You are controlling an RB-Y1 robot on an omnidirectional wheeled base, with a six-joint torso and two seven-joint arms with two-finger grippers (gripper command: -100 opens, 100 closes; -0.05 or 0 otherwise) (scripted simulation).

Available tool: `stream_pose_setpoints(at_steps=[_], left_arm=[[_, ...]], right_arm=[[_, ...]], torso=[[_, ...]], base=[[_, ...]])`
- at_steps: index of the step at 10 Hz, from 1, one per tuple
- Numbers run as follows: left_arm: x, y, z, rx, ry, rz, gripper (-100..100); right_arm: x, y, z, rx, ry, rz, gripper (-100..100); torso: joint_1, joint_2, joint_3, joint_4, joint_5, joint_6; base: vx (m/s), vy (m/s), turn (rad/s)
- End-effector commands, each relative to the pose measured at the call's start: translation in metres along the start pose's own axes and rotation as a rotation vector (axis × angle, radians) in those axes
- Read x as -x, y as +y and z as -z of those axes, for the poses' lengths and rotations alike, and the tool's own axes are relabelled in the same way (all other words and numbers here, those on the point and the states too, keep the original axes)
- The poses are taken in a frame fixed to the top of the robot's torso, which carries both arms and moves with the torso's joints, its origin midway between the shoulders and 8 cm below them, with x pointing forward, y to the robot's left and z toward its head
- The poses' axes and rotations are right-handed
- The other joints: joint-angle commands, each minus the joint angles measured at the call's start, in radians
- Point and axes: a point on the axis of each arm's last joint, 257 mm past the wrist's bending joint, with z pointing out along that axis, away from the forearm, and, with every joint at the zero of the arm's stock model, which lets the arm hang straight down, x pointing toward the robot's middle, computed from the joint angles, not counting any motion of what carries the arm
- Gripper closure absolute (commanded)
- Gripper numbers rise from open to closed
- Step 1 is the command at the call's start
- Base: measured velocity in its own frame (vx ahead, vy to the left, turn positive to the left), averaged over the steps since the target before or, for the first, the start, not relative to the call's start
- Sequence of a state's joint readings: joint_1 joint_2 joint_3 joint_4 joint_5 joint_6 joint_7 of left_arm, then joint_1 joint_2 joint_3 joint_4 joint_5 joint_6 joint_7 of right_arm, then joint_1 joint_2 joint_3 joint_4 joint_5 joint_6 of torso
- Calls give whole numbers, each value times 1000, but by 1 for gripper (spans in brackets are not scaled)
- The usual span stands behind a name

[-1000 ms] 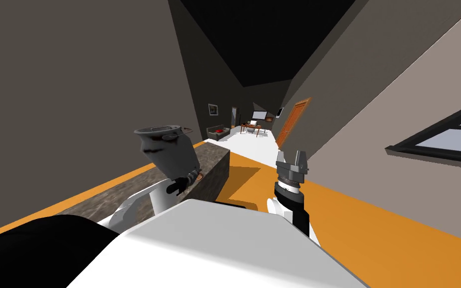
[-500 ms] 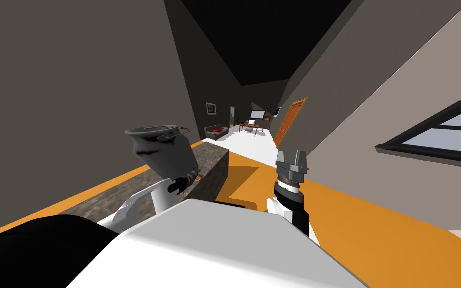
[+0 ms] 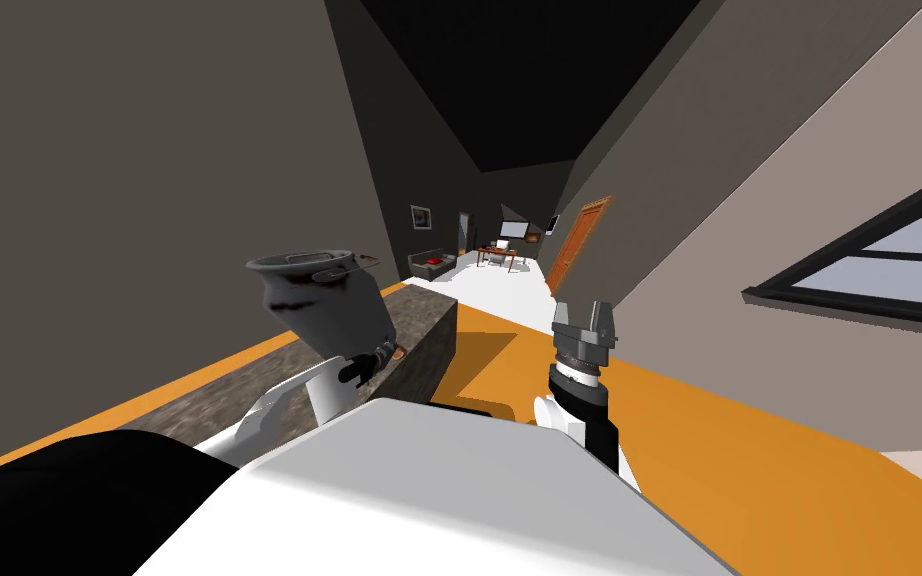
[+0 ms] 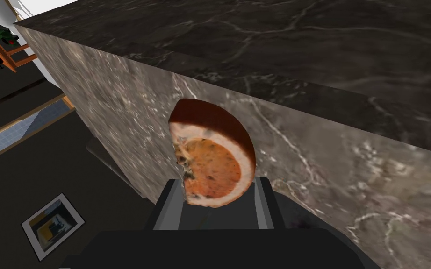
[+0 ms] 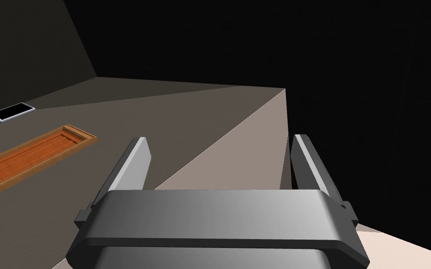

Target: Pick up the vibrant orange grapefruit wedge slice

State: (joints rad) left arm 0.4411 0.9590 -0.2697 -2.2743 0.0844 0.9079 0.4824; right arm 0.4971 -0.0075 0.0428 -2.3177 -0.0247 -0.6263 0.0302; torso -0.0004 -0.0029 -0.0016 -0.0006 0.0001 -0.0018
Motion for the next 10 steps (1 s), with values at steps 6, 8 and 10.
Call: stream_pose_setpoints(at_steps=[6, 8, 10], left_arm=[[-5, -2, 10, 0, 7, -7, 100], [-8, -3, 19, -1, 13, -12, 100], [-8, -3, 16, 0, 12, -11, 0]], right_arm=[[0, 0, 0, 0, 0, 0, 0], [0, 0, 0, 0, 0, 0, 0], [0, 0, 0, 0, 0, 0, 0]], torso=[[0, 1, 0, 0, 0, -1], [1, 1, 0, 0, 0, -1], [1, 0, 0, 0, 0, 0]], base=[[2, 2, 22], [5, 6, 44], [0, 0, 0]])
